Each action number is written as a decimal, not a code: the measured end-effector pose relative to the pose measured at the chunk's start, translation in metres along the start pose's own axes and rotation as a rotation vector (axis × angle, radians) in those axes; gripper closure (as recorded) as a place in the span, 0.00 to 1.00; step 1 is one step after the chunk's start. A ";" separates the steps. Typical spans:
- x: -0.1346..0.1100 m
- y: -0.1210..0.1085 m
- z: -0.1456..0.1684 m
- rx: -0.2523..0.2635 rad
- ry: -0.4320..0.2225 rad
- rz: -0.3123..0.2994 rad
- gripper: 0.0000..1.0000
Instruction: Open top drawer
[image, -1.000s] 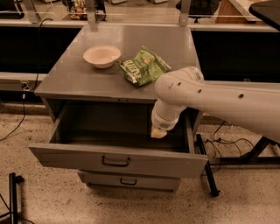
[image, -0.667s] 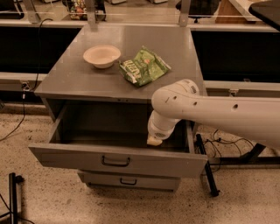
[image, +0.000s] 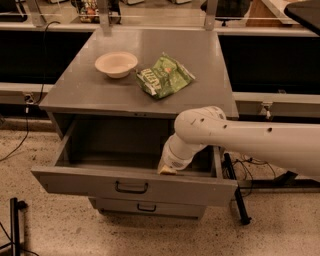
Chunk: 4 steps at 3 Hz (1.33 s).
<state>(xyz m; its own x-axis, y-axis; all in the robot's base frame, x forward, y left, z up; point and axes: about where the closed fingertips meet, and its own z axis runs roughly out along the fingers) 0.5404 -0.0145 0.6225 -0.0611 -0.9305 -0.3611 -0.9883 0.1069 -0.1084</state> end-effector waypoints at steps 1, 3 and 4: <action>-0.020 0.020 -0.020 -0.041 -0.077 -0.097 1.00; -0.043 0.064 -0.040 -0.204 -0.154 -0.187 1.00; -0.045 0.064 -0.046 -0.204 -0.154 -0.187 1.00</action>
Offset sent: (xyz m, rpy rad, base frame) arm -0.0642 0.0208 0.0748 0.0728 0.0263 0.2675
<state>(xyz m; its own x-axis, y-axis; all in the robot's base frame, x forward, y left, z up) 0.4740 0.0181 0.6746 0.1307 -0.8619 -0.4899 -0.9890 -0.1480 -0.0034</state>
